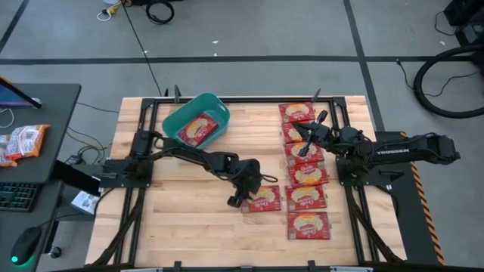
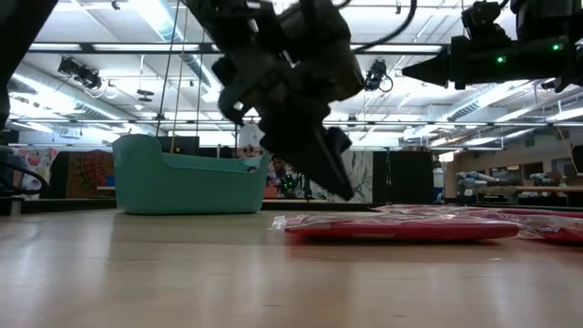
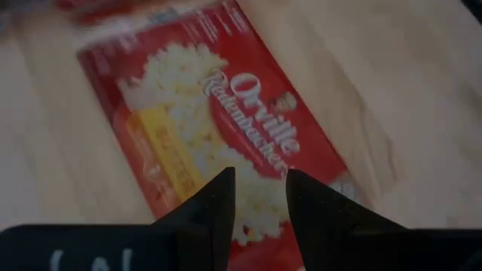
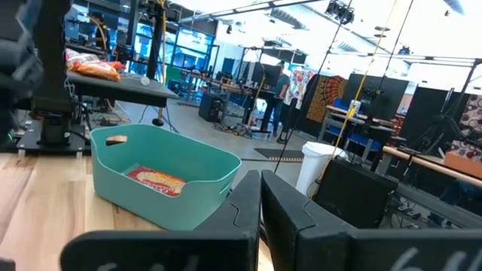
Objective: Sort popcorn bags into baskets
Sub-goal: Put the popcorn bag into the bin
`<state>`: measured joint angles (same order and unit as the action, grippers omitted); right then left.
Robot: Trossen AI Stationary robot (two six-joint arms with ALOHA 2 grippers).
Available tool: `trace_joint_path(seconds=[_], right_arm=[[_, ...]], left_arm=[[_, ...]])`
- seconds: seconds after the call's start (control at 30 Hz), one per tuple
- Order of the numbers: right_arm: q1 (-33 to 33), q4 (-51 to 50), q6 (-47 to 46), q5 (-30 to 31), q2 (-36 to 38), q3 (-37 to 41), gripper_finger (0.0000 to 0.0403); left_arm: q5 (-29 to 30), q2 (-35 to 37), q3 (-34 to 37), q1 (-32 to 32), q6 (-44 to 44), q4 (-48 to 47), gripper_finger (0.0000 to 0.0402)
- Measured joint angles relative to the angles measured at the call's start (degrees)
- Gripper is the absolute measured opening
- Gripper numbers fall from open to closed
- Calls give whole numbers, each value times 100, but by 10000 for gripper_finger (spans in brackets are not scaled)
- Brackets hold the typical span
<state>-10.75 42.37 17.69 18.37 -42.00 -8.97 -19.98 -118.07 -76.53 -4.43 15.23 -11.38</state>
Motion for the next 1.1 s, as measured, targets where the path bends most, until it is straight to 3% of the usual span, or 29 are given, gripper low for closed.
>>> trace_joint_path(seconds=[0.17, 0.4, 0.7, 1.1], right_arm=[[0, 2, 2, 0, 0, 0, 20], [-1, 0, 3, 2, 0, 0, 20], [-2, -4, 2, 2, 0, 0, 20], [1, -2, 6, 0, 0, 0, 20]], left_arm=[[-35, -194, 0, 84, 388, -42, 125], [1036, -194, -33, 159, 252, -342, 125], [2325, -156, -35, 659, -615, -1128, 125], [2589, 511, -33, 763, -1560, -1238, 126]])
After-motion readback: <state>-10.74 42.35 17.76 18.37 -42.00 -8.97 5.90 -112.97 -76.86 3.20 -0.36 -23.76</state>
